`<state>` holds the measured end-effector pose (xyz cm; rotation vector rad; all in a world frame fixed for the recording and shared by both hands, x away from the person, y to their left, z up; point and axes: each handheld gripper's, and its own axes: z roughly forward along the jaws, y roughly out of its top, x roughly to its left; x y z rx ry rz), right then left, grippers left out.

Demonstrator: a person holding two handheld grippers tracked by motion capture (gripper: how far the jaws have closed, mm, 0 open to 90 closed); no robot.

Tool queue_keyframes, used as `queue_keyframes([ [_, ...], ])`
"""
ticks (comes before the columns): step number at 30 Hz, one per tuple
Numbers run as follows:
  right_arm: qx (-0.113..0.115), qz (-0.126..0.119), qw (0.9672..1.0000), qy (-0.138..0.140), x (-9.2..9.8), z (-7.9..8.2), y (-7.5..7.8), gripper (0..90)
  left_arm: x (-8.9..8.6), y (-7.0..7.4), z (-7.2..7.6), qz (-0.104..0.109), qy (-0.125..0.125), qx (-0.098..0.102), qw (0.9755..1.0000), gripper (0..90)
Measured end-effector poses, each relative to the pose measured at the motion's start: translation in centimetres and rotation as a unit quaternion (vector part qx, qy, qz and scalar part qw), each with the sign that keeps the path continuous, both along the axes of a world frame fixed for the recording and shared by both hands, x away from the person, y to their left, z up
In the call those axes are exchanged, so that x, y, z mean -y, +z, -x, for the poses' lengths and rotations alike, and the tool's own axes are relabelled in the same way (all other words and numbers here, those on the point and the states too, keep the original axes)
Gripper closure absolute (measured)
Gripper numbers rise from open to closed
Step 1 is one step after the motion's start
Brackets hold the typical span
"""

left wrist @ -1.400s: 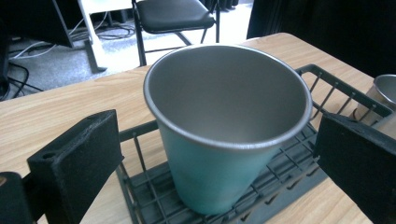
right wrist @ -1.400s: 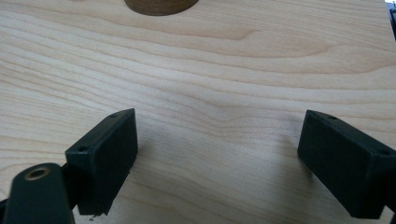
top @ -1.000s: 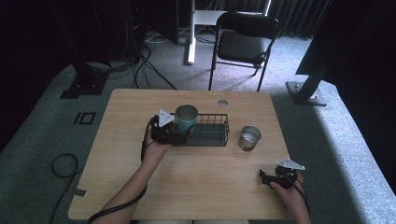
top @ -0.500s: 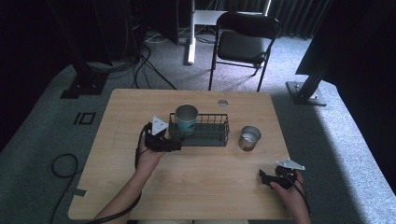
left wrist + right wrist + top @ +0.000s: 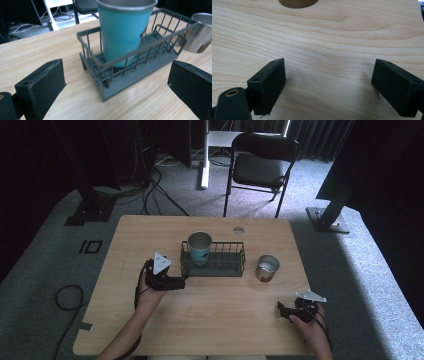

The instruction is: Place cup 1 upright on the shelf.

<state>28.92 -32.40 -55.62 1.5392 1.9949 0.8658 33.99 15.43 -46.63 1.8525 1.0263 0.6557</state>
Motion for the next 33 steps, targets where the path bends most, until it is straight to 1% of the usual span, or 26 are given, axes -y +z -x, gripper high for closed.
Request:
queue_keyframes([
  [2, 0.0, 0.0, 1.0, 0.0, 0.0, 0.0, 0.0, 11.7, -0.2, -0.1, 0.1, 0.002, 0.0, -0.001, 1.0, 1.8],
  [5, 0.0, 0.0, 1.0, 0.0, 0.0, 0.0, 0.0, 11.7, -1.1, -0.4, 0.5, 0.006, 0.005, -0.007, 0.9999, 1.8],
  [7, 0.0, 0.0, 1.0, 0.0, 0.0, 0.0, 0.0, 11.8, -1.2, -0.4, 0.6, 0.008, 0.006, -0.007, 0.9999, 1.8],
  [8, 0.0, 0.0, 1.0, 0.0, 0.0, 0.0, 0.0, 11.7, -1.8, -0.7, 1.0, 0.005, 0.006, -0.01, 0.9999, 1.8],
  [11, 0.0, 0.0, 1.0, 0.0, 0.0, 0.0, 0.0, 11.7, -2.4, -1.2, 1.5, -0.002, 0.007, -0.016, 0.9999, 1.8],
  [13, 0.0, 0.0, 1.0, 0.0, 0.0, 0.0, 0.0, 11.7, -2.6, -1.4, 1.6, -0.001, 0.008, -0.018, 0.9998, 1.8],
  [14, 0.0, 0.0, 1.0, 0.0, 0.0, 0.0, 0.0, 11.8, -3.1, -1.7, 1.8, -0.003, 0.012, -0.02, 0.9997, 1.8],
  [16, 0.0, 0.0, 1.0, 0.0, 0.0, 0.0, 0.0, 11.7, -3.6, -1.9, 2.1, -0.002, 0.019, -0.022, 0.9996, 1.8],
  [18, 0.0, 0.0, 1.0, 0.0, 0.0, 0.0, 0.0, 11.7, -4.0, -2.3, 2.3, -0.006, 0.025, -0.018, 0.9995, 1.8],
  [19, 0.0, 0.0, 1.0, 0.0, 0.0, 0.0, 0.0, 11.7, -4.3, -2.4, 2.5, -0.008, 0.028, -0.021, 0.9993, 1.8],
  [20, 0.0, 0.0, 1.0, 0.0, 0.0, 0.0, 0.0, 11.7, -4.3, -2.4, 2.5, -0.008, 0.028, -0.021, 0.9993, 1.8],
  [26, 0.0, 0.0, 1.0, 0.0, 0.0, 0.0, 0.0, 11.7, -5.6, -3.0, 3.2, -0.007, 0.041, -0.029, 0.9987, 1.8],
  [28, 0.0, 0.0, 1.0, 0.0, 0.0, 0.0, 0.0, 11.7, -6.1, -3.3, 3.4, -0.012, 0.048, -0.028, 0.9984, 1.8],
  [33, 0.0, 0.0, 1.0, 0.0, 0.0, 0.0, 0.0, 11.7, -7.5, -4.0, 3.8, -0.008, 0.059, -0.041, 0.9974, 1.9],
])
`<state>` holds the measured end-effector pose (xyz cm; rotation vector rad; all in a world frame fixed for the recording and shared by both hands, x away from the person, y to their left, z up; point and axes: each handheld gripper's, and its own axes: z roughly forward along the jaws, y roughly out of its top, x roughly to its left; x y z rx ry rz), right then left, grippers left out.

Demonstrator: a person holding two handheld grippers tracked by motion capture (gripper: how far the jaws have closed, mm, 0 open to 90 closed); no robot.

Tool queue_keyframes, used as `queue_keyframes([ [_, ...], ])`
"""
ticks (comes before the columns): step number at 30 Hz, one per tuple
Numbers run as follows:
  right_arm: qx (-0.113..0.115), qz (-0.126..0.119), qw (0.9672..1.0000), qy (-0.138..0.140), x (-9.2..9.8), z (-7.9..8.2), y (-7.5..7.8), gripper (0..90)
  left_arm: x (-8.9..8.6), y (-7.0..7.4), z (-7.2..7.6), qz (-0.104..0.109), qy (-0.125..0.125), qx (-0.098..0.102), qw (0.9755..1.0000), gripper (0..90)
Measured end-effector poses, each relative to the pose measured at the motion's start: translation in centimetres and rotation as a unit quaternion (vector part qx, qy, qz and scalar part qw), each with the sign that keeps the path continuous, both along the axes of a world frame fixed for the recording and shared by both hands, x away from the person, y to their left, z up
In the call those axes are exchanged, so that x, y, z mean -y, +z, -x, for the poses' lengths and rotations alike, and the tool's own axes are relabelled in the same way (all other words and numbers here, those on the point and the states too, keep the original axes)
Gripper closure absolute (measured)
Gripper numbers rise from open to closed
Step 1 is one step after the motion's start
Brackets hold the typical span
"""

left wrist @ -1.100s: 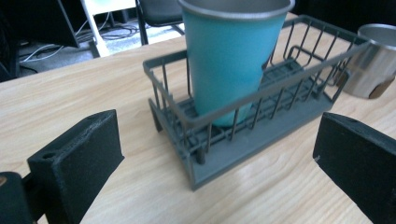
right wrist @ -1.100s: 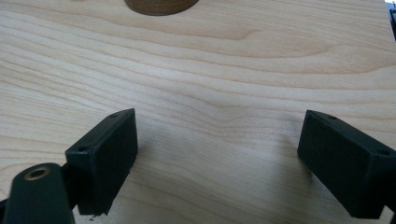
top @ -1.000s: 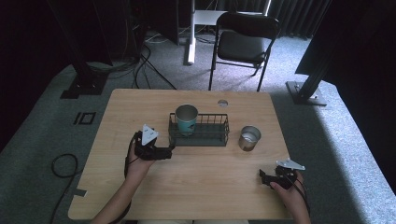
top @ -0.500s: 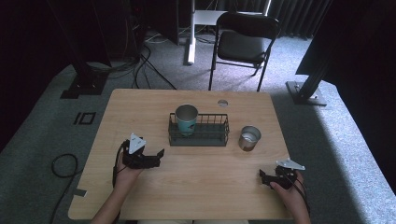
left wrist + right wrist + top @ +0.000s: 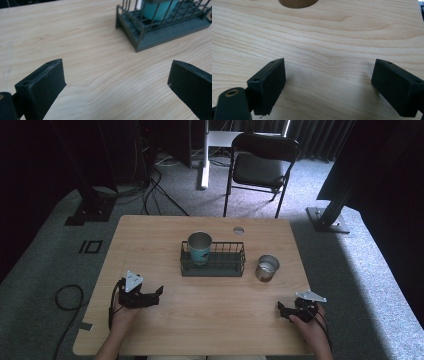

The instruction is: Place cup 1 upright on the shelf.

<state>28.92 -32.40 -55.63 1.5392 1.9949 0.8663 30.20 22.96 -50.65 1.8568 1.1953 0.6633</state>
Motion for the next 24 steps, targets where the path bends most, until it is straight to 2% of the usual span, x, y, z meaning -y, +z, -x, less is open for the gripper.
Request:
queue_keyframes([
  [5, 0.0, 0.001, 1.0, 0.001, 0.0, 0.0, 0.0, 11.7, -1.6, -0.7, 0.6, 0.007, 0.023, -0.004, 0.9997, 1.9],
  [11, 0.0, 0.001, 1.0, 0.001, 0.0, 0.0, 0.0, 11.7, -2.9, -1.5, 1.1, -0.005, 0.039, -0.012, 0.9992, 1.8],
  [14, 0.0, 0.001, 1.0, 0.001, 0.0, 0.0, 0.0, 11.7, -4.0, -2.0, 1.6, -0.01, 0.055, -0.02, 0.9982, 1.8],
  [16, 0.0, 0.001, 1.0, 0.001, 0.0, 0.0, 0.0, 11.7, -4.3, -2.1, 1.8, -0.012, 0.054, -0.024, 0.9981, 1.9],
  [24, 0.001, 0.001, 1.0, 0.001, 0.0, 0.0, 0.0, 11.7, -5.9, -2.8, 3.1, -0.008, 0.082, -0.039, 0.9958, 1.8],
])
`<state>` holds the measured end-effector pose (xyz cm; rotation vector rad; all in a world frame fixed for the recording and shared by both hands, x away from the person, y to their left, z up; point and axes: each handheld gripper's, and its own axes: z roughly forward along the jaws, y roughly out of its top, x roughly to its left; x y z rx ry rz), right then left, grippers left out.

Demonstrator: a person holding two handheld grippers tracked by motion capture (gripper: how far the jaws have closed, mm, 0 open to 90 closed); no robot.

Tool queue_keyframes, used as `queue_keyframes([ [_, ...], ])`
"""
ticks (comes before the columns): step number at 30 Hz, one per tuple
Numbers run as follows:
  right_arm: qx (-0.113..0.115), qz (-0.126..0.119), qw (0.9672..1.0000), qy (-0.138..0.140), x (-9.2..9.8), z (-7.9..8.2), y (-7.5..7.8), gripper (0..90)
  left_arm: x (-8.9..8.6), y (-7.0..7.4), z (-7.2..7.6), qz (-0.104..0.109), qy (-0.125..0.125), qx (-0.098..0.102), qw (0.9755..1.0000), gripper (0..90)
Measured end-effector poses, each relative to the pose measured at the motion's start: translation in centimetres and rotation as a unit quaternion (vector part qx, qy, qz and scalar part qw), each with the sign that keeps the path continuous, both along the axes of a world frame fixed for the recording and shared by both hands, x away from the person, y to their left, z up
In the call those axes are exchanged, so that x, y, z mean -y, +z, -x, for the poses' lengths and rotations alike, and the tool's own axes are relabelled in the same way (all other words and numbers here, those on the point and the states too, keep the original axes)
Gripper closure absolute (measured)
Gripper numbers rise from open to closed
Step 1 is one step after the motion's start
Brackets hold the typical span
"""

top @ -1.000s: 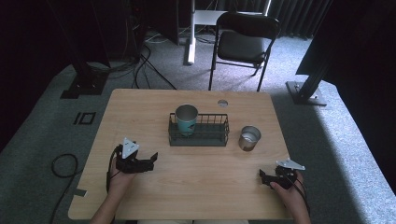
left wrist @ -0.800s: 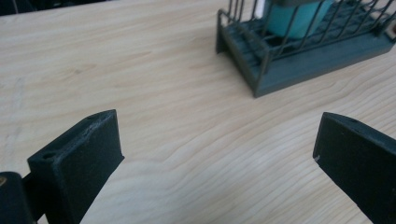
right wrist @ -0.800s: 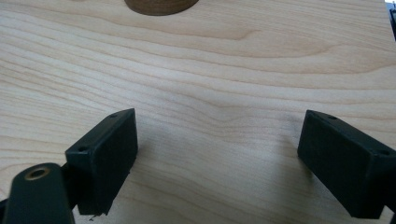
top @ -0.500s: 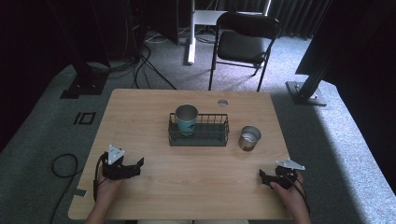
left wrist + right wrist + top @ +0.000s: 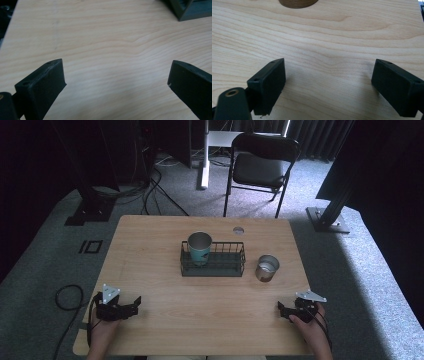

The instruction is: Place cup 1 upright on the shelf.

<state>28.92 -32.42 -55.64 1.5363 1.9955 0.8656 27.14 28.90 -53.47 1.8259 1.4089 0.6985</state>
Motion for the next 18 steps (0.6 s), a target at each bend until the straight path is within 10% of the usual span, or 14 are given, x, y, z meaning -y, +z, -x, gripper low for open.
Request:
queue_keyframes([
  [18, 0.0, 0.0, 1.0, 0.0, 0.0, 0.0, 0.0, 11.7, -1.7, -1.7, -0.2, -0.033, 0.065, -0.063, 0.9953, 1.8],
])
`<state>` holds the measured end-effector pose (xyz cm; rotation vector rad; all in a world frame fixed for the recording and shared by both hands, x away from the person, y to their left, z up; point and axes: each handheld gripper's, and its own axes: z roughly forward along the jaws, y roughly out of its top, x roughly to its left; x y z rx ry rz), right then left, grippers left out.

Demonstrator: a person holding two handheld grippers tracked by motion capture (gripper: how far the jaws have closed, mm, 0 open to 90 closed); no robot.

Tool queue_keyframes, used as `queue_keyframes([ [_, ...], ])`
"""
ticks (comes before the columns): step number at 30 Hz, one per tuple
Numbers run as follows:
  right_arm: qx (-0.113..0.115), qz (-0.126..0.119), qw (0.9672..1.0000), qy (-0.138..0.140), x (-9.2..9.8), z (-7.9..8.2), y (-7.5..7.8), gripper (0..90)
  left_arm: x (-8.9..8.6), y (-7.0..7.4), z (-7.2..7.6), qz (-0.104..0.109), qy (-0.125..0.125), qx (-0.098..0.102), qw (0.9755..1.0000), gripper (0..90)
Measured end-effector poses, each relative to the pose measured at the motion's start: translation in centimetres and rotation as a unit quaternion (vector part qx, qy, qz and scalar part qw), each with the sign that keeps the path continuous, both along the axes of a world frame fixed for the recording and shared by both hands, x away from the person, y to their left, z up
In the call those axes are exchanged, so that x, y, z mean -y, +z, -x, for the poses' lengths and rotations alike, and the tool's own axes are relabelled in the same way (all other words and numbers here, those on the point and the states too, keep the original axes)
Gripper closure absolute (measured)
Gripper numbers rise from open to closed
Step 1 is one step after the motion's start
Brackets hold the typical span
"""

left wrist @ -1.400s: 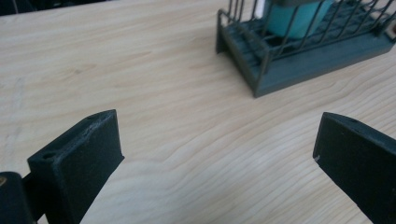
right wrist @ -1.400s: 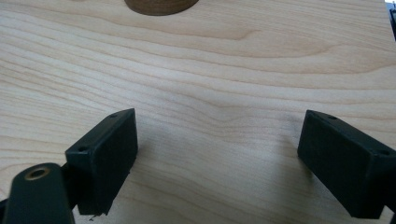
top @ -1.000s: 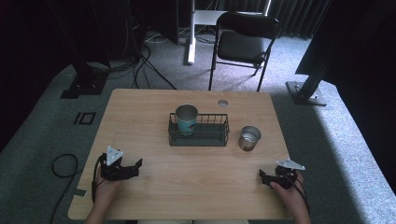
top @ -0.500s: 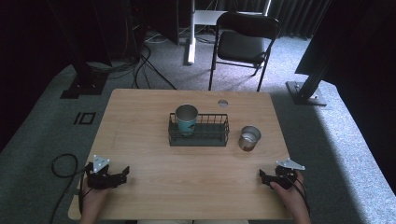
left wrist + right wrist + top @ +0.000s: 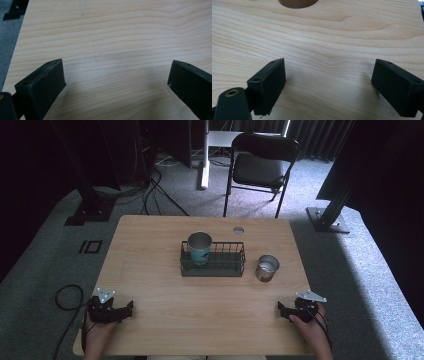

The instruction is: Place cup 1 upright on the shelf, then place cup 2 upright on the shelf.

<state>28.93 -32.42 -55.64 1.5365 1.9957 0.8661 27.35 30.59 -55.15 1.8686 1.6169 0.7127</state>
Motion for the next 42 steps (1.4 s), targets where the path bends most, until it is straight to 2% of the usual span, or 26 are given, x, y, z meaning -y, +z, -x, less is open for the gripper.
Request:
queue_keyframes([
  [3, 0.0, 0.0, 1.0, 0.0, 0.0, 0.0, 0.0, 11.7, -0.23, -0.11, -0.25, -0.003, 0.02, -0.003, 0.9998, 1.8],
  [9, 0.0, 0.0, 1.0, 0.0, 0.0, 0.0, 0.0, 11.7, 0.0, -0.15, -0.5, -0.01, 0.02, -0.009, 0.9997, 1.9],
  [12, 0.0, 0.0, 1.0, 0.0, 0.0, 0.0, 0.0, 11.7, -0.15, -0.21, -0.7, 0.011, 0.027, -0.019, 0.9994, 1.8],
  [17, 0.0, 0.0, 1.0, 0.0, 0.01, 0.0, 0.0, 11.7, -0.02, -0.22, -0.71, 0.012, 0.047, -0.018, 0.9987, 1.9],
  [29, -0.001, 0.0, 1.0, 0.004, -0.03, -0.04, -0.01, 10.7, -0.06, -0.22, -0.79, 0.012, 0.039, -0.018, 0.999, 1.9],
  [40, -0.002, 0.0, 1.0, 0.002, -0.09, 0.0, 0.01, 11.0, -0.17, -0.22, -0.79, 0.011, 0.009, -0.018, 0.9997, 1.9],
  [42, 0.0, 0.0, 1.0, 0.002, -0.09, 0.04, 0.03, 13.9, -0.17, -0.23, -0.79, 0.012, 0.009, -0.018, 0.9997, 1.9],
])
